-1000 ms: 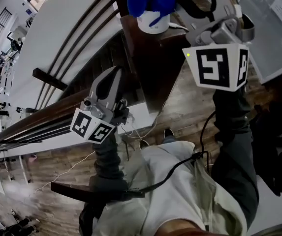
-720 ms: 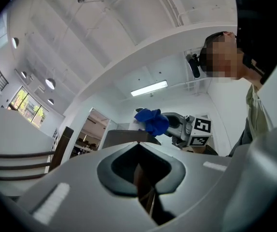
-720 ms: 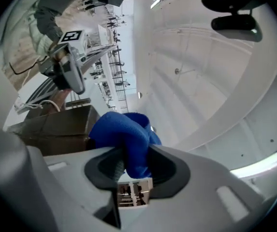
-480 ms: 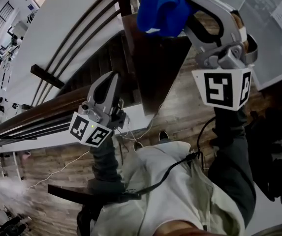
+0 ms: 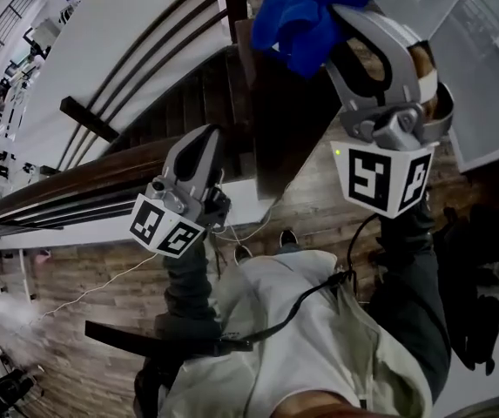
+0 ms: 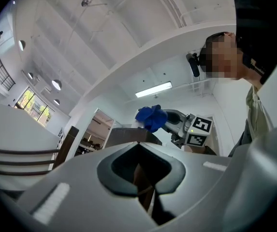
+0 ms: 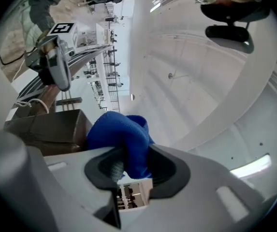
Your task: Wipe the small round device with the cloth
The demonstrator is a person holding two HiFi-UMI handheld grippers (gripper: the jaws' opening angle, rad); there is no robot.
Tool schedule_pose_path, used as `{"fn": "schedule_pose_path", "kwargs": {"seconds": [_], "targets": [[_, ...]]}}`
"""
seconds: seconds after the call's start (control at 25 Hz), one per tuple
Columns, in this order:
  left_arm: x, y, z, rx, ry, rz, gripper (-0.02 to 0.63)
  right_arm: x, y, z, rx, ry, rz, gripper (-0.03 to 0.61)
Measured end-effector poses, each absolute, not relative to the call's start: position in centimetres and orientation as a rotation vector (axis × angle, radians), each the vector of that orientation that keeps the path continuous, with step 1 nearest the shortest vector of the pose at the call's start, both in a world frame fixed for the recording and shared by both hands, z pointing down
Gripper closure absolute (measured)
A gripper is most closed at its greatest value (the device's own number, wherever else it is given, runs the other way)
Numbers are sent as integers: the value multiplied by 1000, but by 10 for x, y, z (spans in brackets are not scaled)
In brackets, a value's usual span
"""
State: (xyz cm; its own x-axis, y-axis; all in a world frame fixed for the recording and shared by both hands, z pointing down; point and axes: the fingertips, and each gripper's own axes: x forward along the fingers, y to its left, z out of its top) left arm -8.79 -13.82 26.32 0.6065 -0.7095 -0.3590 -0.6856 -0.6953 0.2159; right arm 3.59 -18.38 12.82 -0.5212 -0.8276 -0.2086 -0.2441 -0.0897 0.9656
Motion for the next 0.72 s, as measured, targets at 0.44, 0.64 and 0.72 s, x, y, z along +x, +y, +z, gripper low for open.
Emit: {"fn": "schedule_pose_path", "kwargs": {"seconds": [0.44, 0.64, 0.72], "targets": [[-86, -160, 204, 2940, -1227, -678, 612, 57, -197, 99, 1312, -1968, -1600, 456], [-41, -146, 145, 3011, -1234, -748, 612, 95, -188, 72, 1344, -1922, -1579, 457], [-37, -142, 147, 3018, -1184, -762, 612, 96, -181, 94, 1362, -1912, -1535, 457]]}}
